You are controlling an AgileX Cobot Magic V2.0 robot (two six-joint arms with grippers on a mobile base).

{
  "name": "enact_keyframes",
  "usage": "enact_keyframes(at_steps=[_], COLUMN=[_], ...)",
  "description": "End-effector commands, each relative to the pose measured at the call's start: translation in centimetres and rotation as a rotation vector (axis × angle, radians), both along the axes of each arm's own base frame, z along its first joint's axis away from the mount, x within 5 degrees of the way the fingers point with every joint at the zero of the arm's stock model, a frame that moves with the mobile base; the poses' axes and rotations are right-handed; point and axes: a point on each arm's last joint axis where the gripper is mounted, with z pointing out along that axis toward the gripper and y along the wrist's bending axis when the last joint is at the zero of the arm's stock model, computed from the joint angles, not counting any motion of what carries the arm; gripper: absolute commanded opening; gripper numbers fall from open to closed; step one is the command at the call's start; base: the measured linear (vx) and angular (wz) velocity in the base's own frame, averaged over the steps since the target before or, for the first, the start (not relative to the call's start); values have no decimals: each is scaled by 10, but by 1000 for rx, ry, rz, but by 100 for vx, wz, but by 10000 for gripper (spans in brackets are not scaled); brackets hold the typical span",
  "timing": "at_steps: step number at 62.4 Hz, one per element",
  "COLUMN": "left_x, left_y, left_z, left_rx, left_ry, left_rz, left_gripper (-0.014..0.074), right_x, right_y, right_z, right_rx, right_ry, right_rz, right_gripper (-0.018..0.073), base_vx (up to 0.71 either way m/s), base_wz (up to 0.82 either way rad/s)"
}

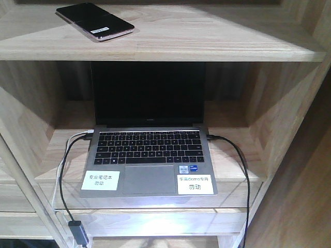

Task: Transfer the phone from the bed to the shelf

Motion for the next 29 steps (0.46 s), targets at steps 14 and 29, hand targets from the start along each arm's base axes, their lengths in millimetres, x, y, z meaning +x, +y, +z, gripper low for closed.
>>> enact_keyframes(at_steps=[14,29], left_x=[0,0], left_y=[0,0], left_z=[4,4], left_rx=[-5,-5], left_ry=[-71,-71], left_rz=[3,3], left_gripper=[1,1], right_x=[-1,-1], right_y=[0,0], right_z=[5,5], right_rx=[-22,-22], right_ry=[-81,-81], right_rz=[-1,-1], right_gripper=[-5,-5], base_vx=[0,0], base_wz=[0,0])
